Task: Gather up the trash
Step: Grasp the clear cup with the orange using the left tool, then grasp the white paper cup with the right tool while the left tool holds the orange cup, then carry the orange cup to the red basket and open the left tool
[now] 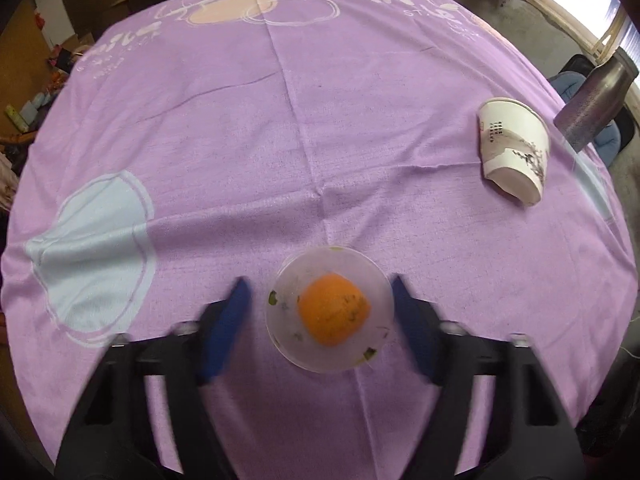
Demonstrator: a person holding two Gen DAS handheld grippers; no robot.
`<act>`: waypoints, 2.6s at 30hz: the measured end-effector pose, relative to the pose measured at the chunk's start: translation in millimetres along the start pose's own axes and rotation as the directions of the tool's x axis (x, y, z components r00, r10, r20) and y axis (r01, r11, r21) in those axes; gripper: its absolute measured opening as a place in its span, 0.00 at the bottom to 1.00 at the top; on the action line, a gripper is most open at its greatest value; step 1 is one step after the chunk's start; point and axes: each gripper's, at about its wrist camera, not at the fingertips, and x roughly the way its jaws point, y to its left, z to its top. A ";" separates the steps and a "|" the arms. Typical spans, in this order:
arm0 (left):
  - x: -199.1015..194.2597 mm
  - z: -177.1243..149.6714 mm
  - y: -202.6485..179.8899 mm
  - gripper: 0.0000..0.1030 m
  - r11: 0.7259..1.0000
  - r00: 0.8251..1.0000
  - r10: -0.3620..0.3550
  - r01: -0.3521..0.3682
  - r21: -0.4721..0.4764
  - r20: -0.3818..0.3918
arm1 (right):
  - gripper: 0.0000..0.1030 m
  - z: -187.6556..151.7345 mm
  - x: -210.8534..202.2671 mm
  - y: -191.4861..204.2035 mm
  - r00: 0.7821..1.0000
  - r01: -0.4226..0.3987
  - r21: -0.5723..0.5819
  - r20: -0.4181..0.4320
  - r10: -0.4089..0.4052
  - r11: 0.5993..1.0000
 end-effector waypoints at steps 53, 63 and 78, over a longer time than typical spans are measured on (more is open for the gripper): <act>-167.9 -97.6 116.5 0.55 0.948 0.974 0.122 -0.057 -0.312 0.191 | 0.76 76.8 30.6 89.8 0.976 -0.061 -0.142 0.201 0.089 0.988; -184.2 -122.5 130.5 0.55 0.948 0.964 0.137 -0.061 -0.312 0.228 | 0.76 23.9 47.0 136.5 0.989 -0.126 -0.201 0.056 0.139 0.972; -242.8 -275.1 213.0 0.55 0.739 0.915 0.380 -0.210 -0.640 0.138 | 0.76 -3.5 76.5 305.5 0.940 -0.340 -0.512 -0.166 0.298 0.789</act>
